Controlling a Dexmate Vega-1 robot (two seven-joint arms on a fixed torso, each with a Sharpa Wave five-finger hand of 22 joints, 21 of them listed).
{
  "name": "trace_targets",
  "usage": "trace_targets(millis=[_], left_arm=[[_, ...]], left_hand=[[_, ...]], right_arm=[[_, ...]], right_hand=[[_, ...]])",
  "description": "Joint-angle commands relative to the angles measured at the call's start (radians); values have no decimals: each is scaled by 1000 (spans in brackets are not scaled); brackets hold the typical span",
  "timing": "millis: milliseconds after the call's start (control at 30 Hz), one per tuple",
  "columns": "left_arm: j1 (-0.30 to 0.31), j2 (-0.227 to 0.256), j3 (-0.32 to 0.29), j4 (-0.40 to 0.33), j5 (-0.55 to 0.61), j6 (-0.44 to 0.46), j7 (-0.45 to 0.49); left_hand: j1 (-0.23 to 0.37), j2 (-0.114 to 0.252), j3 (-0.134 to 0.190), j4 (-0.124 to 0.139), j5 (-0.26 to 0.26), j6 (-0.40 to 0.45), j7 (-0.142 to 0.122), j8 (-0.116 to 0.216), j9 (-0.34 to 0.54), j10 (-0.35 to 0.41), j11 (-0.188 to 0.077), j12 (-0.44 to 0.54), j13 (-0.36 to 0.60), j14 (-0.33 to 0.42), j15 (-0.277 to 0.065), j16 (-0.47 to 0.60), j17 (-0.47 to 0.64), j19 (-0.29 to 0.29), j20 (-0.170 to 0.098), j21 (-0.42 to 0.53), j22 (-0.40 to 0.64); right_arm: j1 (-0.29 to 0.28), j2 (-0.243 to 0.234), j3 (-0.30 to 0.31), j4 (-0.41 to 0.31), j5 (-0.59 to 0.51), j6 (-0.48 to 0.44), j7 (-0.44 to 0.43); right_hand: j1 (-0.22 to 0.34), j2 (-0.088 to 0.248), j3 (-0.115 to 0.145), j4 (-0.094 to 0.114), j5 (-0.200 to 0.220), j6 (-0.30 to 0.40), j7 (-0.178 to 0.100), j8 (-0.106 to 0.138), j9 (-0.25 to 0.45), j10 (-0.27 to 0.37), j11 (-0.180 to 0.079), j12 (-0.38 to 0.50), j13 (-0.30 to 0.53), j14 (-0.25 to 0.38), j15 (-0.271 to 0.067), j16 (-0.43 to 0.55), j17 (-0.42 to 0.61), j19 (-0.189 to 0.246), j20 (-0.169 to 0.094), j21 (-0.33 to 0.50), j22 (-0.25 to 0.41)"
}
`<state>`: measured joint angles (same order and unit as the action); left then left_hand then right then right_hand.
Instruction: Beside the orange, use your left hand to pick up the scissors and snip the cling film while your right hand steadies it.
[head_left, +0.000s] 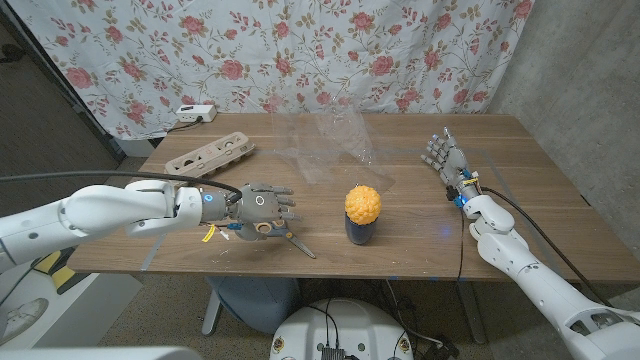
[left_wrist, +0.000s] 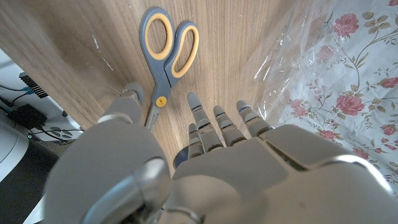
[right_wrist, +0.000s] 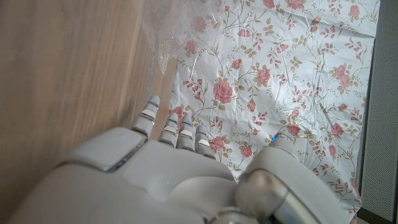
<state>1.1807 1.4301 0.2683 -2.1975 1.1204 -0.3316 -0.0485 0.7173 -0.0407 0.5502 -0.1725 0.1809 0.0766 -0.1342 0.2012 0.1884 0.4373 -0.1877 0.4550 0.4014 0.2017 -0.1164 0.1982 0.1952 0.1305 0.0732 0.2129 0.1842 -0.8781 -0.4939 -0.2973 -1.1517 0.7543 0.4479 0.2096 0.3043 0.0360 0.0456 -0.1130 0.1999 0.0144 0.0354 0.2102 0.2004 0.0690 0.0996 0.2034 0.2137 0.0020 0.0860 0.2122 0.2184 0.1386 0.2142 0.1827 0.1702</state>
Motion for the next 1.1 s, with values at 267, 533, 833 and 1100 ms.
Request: trace_targets(millis=[267, 533, 833, 1100], left_arm=[[-47, -29, 61, 13, 10, -22, -12], [-60, -46, 80, 20, 22, -21, -17], [-70, -55, 94, 24, 17, -20, -37], [-75, -60, 102, 28, 14, -15, -53]], left_hand=[[27, 8, 13, 1, 7, -5, -10, -4, 4, -12, -5, 2, 5, -3, -6, -2, 4, 0, -5, -1, 2], [38, 17, 15, 2, 5, -5, -10, -3, 4, -15, -4, 3, 5, -3, -8, -1, 5, 2, -6, 0, 2], [45, 20, 14, 3, 3, -4, -14, -1, 4, -24, -4, 0, 5, -5, -10, -1, 5, 4, -8, 0, 2], [50, 24, 13, 4, 2, -2, -13, 0, 4, -25, -4, 0, 5, -6, -10, 0, 5, 5, -7, 0, 2]], right_arm=[[-26, -28, -17, -92, -14, -1, 18], [-35, -37, -17, -120, -14, -10, 12], [-30, -33, -23, -116, -15, -4, 19], [-28, -30, -28, -107, -22, 6, 24]], right_hand=[[8, -1, 1, -8, -3, -1, -8, -3, 2, 4, -1, 7, 2, -5, 5, 5, 3, -2, 2, 8, 4], [7, 0, 1, -8, -4, 2, -8, -2, 2, 6, -1, 8, 2, -6, 4, 6, 3, -2, 2, 8, 5], [8, 2, 2, -8, -4, 5, -7, -1, 2, 6, 0, 8, 2, -6, 4, 6, 3, -2, 2, 8, 5], [8, 2, 2, -8, -5, 7, -7, 0, 2, 5, 0, 8, 2, -6, 5, 6, 3, -3, 2, 8, 5]])
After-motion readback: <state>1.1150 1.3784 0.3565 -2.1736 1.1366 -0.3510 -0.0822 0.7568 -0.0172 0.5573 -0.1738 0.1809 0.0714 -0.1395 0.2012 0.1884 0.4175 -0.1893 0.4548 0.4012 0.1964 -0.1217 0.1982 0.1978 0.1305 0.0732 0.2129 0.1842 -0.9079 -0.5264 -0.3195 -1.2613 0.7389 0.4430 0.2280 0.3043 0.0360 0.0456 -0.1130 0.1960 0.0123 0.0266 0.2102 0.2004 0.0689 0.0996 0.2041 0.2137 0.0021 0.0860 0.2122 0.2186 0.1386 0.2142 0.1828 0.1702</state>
